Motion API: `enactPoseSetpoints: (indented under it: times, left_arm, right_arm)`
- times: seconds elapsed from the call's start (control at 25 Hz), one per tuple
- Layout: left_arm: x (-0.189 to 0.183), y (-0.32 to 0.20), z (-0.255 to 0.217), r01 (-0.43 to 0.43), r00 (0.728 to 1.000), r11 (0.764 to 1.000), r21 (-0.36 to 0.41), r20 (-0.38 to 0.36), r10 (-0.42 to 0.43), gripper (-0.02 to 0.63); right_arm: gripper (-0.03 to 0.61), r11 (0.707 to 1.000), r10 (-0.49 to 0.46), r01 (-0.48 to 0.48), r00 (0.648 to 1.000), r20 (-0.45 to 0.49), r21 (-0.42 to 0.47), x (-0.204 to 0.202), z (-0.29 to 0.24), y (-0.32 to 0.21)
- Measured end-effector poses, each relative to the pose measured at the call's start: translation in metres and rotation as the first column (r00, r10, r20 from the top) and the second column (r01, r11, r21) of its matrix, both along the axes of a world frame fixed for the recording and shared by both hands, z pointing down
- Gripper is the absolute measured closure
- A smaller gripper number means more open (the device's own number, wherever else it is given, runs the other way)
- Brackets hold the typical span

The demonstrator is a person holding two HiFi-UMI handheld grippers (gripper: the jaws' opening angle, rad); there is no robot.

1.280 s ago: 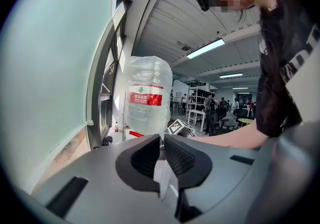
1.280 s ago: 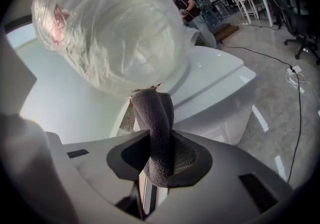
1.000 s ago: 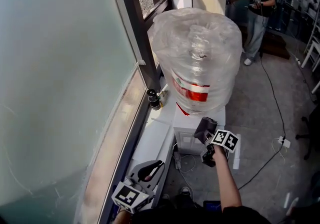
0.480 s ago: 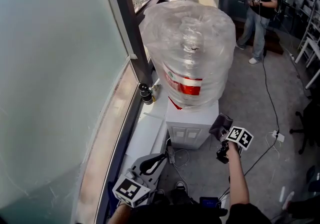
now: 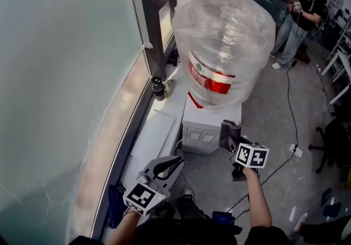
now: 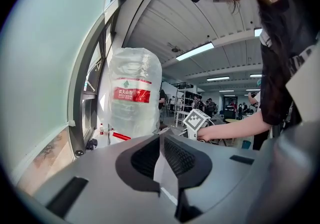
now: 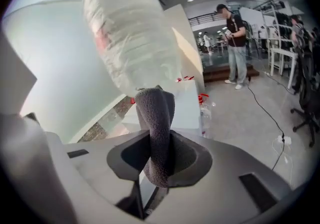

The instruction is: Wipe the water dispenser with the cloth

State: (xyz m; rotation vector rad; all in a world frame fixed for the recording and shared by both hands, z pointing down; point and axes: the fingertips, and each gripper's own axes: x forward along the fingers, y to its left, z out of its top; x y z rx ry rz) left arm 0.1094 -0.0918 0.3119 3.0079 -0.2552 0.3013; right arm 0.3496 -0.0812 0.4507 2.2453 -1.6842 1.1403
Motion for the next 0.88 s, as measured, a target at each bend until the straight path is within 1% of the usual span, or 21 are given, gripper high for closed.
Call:
enactPoseSetpoints:
  times: [0.08,0.16,0.24,0.32,0.4,0.56,0.72,0.88]
  left_arm:
    - [-0.006,-0.003,0.006,0.008,1.0,1.0,0.001,-0.001,-0.008,0.578]
    - [-0.015,-0.006,0.011,0.02,1.0,1.0,-0.001,-0.01,-0.02,0.578]
    - [-0.025,-0.011,0.016,0.034,0.999,0.999,-0.006,-0.02,-0.035,0.578]
    - [-0.035,-0.016,0.023,0.052,0.998,0.999,-0.012,-0.03,-0.053,0.578]
    - [-0.043,-0.019,0.031,0.071,0.997,0.997,-0.017,-0.035,-0.072,0.578]
    - [-0.058,-0.021,0.052,0.099,0.995,0.994,-0.041,-0.027,-0.1,0.578]
    - [-0.064,-0.025,0.07,0.113,0.993,0.992,-0.054,-0.032,-0.114,0.578]
    - [-0.065,-0.031,0.094,0.116,0.993,0.992,-0.053,-0.02,-0.117,0.578]
  right_arm:
    - [0.479,0.995,-0.1,0.099,0.992,-0.074,-0.017,-0.019,-0.002,-0.013]
    - [0.479,0.983,-0.185,0.179,0.97,-0.157,-0.05,-0.036,-0.002,-0.025]
    - [0.479,0.968,-0.25,0.234,0.94,-0.231,-0.094,-0.052,0.001,-0.037]
    - [0.477,0.955,-0.293,0.266,0.91,-0.294,-0.13,-0.063,0.003,-0.05]
    - [0.477,0.947,-0.32,0.284,0.883,-0.343,-0.151,-0.07,0.005,-0.063]
    - [0.477,0.941,-0.336,0.284,0.844,-0.418,-0.182,-0.08,0.016,-0.083]
    - [0.477,0.922,-0.384,0.305,0.789,-0.48,-0.237,-0.09,0.038,-0.102]
    - [0.477,0.929,-0.367,0.276,0.757,-0.54,-0.245,-0.091,0.071,-0.11]
